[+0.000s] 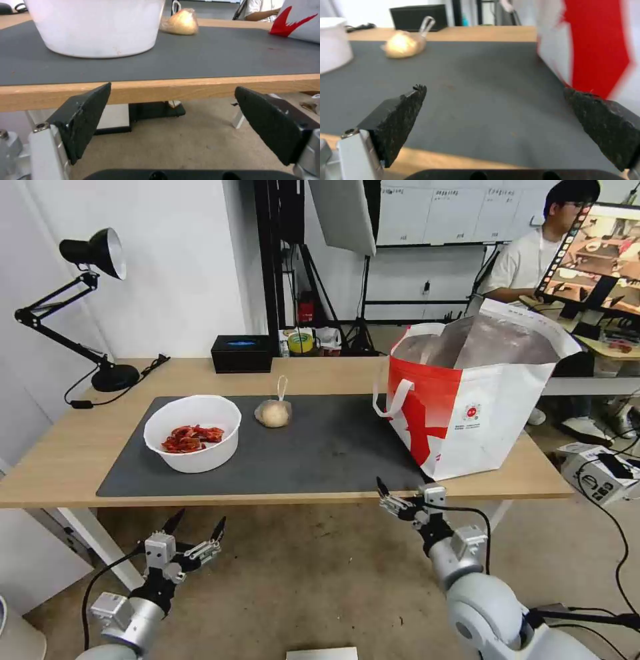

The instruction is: Pick up the trash from the table and place it into the takeout bag.

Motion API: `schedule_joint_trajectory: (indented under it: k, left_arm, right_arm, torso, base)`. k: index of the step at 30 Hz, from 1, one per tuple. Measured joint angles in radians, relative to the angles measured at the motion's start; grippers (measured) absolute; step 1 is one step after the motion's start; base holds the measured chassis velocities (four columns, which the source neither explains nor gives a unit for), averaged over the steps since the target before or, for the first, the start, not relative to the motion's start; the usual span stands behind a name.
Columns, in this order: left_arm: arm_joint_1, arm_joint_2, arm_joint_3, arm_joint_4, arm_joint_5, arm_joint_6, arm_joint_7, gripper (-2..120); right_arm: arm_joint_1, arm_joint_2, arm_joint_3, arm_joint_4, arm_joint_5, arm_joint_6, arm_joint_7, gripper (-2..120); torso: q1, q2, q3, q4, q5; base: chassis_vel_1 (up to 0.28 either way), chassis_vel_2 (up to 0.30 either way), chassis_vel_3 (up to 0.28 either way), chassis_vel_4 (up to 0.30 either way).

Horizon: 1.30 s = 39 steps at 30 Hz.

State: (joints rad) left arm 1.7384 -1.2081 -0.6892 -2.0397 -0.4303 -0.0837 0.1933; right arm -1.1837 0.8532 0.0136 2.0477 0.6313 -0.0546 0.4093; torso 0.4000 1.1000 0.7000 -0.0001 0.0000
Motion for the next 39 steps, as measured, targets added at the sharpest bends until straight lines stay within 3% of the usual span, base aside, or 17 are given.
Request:
schedule_joint_trajectory:
  k: [12, 18, 24, 39]
  left_arm:
    - [0.012, -0.016, -0.012, -0.002, 0.003, -0.002, 0.0, 100]
    - [0.019, -0.038, -0.016, -0.002, 0.015, -0.009, -0.002, 100]
    - [0.032, -0.051, -0.034, -0.003, 0.018, -0.017, 0.005, 100]
    - [0.035, -0.05, -0.046, -0.004, 0.012, -0.02, 0.008, 100]
  right_arm:
    - [0.394, 0.021, -0.216, -0.106, 0.167, -0.069, -0.074, 100]
    - [0.672, 0.143, -0.384, -0.306, 0.25, -0.07, -0.127, 100]
    - [0.804, 0.267, -0.479, -0.501, 0.284, -0.069, -0.145, 100]
    - [0.956, 0.487, -0.502, -0.873, 0.311, -0.091, -0.229, 100]
  torso:
    - [0.0, 0.0, 0.0, 0.0001, -0.0001]
    - [0.0, 0.0, 0.0, 0.0004, -0.0002]
    - [0.0, 0.0, 0.0, 0.0003, -0.0003]
    - [0.0, 0.0, 0.0, 0.0001, -0.0002]
  base:
    - [0.0, 0.0, 0.0, 0.0]
    - [0.0, 0.0, 0.0, 0.0]
    - [0.0, 0.0, 0.0, 0.0]
    - [0.0, 0.0, 0.0, 0.0]
